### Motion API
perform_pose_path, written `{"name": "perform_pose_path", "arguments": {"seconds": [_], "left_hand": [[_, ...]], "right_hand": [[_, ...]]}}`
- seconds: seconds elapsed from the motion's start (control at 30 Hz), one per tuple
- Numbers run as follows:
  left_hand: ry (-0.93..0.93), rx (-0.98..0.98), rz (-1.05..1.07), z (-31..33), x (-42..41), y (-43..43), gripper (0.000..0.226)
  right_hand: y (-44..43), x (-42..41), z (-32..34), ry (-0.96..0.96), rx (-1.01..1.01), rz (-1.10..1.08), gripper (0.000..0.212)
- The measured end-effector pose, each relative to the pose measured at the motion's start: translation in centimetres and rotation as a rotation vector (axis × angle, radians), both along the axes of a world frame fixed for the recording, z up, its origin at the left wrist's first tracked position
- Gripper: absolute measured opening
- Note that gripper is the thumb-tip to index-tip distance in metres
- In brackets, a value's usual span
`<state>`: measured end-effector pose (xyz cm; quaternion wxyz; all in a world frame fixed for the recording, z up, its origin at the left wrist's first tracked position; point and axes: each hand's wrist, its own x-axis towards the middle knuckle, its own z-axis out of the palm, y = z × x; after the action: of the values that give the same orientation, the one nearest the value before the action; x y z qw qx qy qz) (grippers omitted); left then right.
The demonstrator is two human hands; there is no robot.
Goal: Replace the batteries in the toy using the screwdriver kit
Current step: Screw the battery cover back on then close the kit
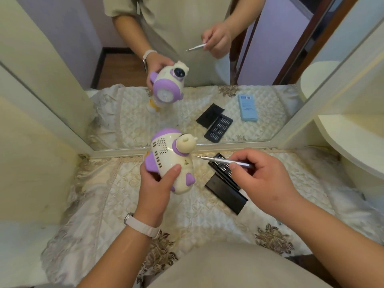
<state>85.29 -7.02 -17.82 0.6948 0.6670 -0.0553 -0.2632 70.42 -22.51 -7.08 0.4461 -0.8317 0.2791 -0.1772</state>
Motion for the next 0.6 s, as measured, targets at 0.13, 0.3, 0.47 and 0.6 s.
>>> {"name": "perform_pose_path", "arguments": {"seconds": [0.13, 0.3, 0.47, 0.6], "left_hand": [[-0.107, -0.087, -0.008, 3.8, 0.0, 0.3, 0.084], [-0.207, -0.135, -0.011, 6.8, -0.2, 1.2, 0.085], [-0.293, -0.134, -0.004, 8.6, -1.0, 1.8, 0.083], [-0.303, -0.119, -0.002, 9.4, -1.5, 1.9, 0.079]], "right_hand": [[0.0, 0.2, 2.2, -0.072, -0.277, 0.047, 0.014], [0.3, 0.2, 4.3, -0.147, -0.447, 0.111, 0.012], [0.8, 0.3, 5.2, -0.157, -0.524, 0.147, 0.014], [0.9, 0.1, 5.3, -0.162, -0.531, 0.149, 0.013]]}}
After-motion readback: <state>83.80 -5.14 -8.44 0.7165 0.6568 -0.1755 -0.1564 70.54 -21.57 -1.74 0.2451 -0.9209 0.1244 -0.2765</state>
